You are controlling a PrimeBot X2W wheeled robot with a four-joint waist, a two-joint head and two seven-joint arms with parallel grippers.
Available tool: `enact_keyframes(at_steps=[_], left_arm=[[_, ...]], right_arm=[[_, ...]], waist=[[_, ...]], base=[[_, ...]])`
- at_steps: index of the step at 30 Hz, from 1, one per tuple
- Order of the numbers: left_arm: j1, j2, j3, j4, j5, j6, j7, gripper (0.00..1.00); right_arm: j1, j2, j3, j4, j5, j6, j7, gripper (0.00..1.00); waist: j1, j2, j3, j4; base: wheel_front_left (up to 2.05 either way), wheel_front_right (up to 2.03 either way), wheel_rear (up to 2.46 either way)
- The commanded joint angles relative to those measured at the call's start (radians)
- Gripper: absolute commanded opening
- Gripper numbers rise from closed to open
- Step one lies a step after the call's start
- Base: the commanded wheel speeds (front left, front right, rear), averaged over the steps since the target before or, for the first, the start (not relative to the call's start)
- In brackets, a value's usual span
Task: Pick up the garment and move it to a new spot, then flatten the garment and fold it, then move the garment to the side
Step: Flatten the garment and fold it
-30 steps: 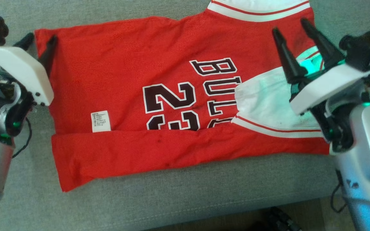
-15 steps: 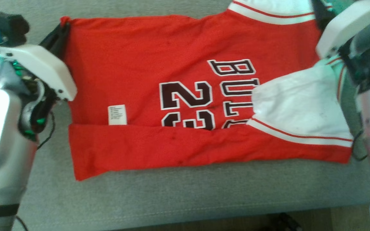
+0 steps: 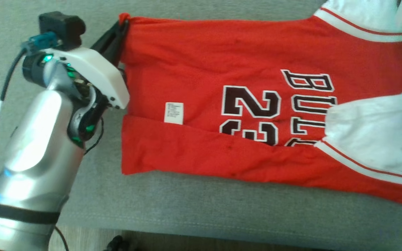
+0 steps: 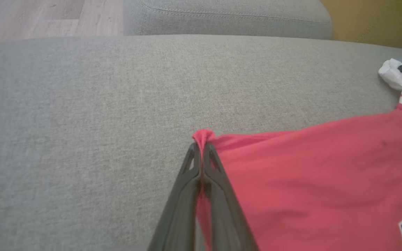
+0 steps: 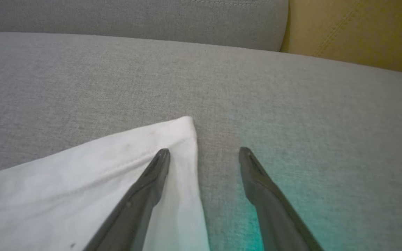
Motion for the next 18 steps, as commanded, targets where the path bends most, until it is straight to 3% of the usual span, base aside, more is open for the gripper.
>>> enact_keyframes(at_steps=[1,8,9,10,11,12,13,14,18], left_arm=[[-0.038,0.032,0.033,-0.021,0.013,-0.005,-0.009,0.0],[-0.072,0.0,0.017,0.051,0.01,-0.02,-0.046,0.0],[-0.075,-0.003,0.016,0.059,0.01,-0.021,-0.049,0.0],[-0.078,-0.005,0.014,0.066,0.009,-0.022,-0.052,0.0],[-0.081,-0.006,0.013,0.072,0.009,-0.023,-0.055,0.0],[-0.083,-0.007,0.013,0.078,0.009,-0.024,-0.058,0.0],[-0.084,-0.008,0.012,0.084,0.008,-0.024,-0.06,0.0],[-0.085,-0.008,0.012,0.09,0.008,-0.025,-0.063,0.0],[-0.089,-0.002,0.012,0.109,0.006,-0.027,-0.071,0.0]], right_arm=[[-0.029,0.007,0.006,-0.023,-0.012,0.007,0.003,1.0],[-0.1,0.019,0.018,0.098,-0.077,0.007,0.023,1.0],[-0.106,0.022,0.024,0.11,-0.08,0.007,0.027,0.95],[-0.111,0.024,0.028,0.121,-0.083,0.007,0.031,0.57],[-0.116,0.025,0.032,0.131,-0.087,0.007,0.034,0.4],[-0.12,0.026,0.034,0.139,-0.09,0.007,0.034,0.29],[-0.125,0.028,0.035,0.147,-0.091,0.007,0.033,0.08],[-0.128,0.029,0.036,0.155,-0.092,0.007,0.03,0.0],[-0.135,0.036,0.036,0.176,-0.094,0.007,0.005,0.0]], waist=[[-0.0001,0.0,0.001,0.018],[-0.0001,0.0,0.002,0.039],[-0.0001,0.0,0.001,0.039],[-0.0001,0.0,-0.001,0.038],[-0.0001,0.0,-0.002,0.037],[-0.0001,0.0,-0.004,0.035],[-0.0001,0.0,-0.006,0.033],[-0.0001,0.0,-0.008,0.031],[-0.0001,0.0,-0.019,0.015]], base=[[0.0,0.0,0.0],[0.0,0.0,0.0],[0.0,0.0,0.0],[0.0,0.0,0.0],[0.0,0.0,0.0],[0.0,0.0,0.0],[0.0,0.0,0.0],[0.0,0.0,0.0],[0.0,0.0,0.0]])
